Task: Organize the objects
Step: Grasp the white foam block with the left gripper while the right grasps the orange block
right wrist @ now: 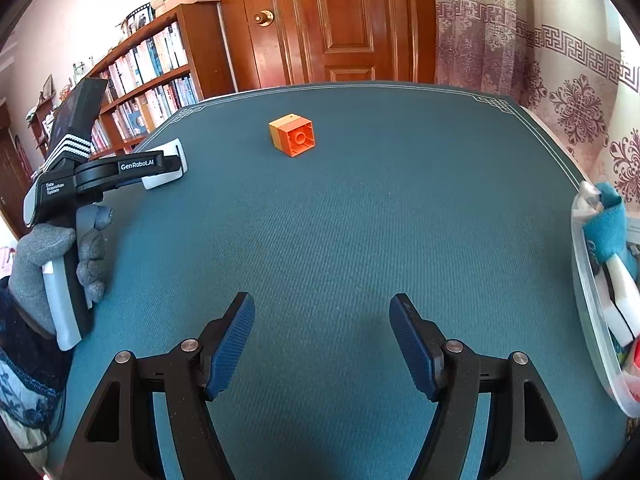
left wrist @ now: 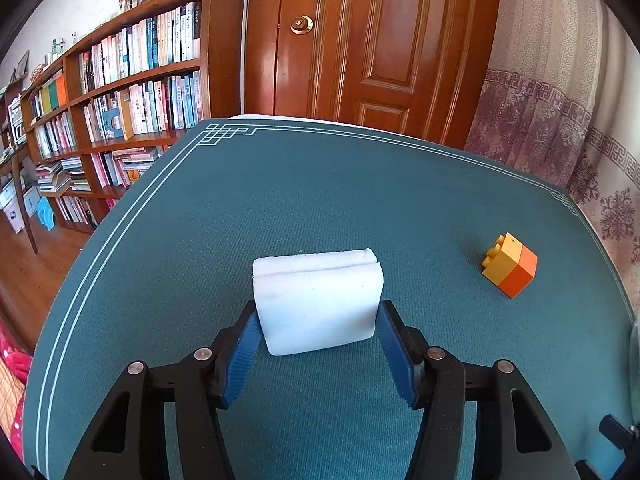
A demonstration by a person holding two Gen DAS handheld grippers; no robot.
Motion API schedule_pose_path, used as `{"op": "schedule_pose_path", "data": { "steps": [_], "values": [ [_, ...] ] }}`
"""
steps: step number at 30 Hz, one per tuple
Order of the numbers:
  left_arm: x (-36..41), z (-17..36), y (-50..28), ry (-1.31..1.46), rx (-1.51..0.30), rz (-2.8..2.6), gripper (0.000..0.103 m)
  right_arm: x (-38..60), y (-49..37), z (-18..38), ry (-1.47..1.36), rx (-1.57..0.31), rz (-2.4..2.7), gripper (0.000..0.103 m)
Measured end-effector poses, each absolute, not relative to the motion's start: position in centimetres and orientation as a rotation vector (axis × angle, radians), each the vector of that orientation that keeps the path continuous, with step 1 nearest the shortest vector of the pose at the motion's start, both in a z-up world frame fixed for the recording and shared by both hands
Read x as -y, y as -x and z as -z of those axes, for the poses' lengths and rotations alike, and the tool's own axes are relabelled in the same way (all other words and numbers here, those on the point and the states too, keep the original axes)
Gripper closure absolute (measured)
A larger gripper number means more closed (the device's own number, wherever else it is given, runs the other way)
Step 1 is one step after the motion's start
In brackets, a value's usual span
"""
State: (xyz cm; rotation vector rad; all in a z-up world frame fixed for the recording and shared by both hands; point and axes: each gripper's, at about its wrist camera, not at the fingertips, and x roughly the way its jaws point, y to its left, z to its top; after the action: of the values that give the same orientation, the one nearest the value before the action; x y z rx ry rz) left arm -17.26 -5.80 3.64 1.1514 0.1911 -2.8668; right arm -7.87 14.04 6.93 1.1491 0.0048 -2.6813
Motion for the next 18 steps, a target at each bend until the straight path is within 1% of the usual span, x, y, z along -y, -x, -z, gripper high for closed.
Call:
{"op": "schedule_pose_path", "data": {
  "steps": [7,12,18],
  "values": [
    [5.6,-3.8,16.8,-1.116,-0.183,2.886,0.044,-11.8,13.3,-7.5,-1.12,-0.023,2.695,0.032],
    [5.1,-4.1,16.1,-1.071,-0.145,2.914,0.044,-10.4,18.5,-8.6,-1.106,0.023,2.693,0.032],
    [5.9,-4.0,16.3,-1.076,-0.219,2.897,0.044,-9.2,22.7,-8.6,-1.136,0.073,2.68,0.032]
  ]
}}
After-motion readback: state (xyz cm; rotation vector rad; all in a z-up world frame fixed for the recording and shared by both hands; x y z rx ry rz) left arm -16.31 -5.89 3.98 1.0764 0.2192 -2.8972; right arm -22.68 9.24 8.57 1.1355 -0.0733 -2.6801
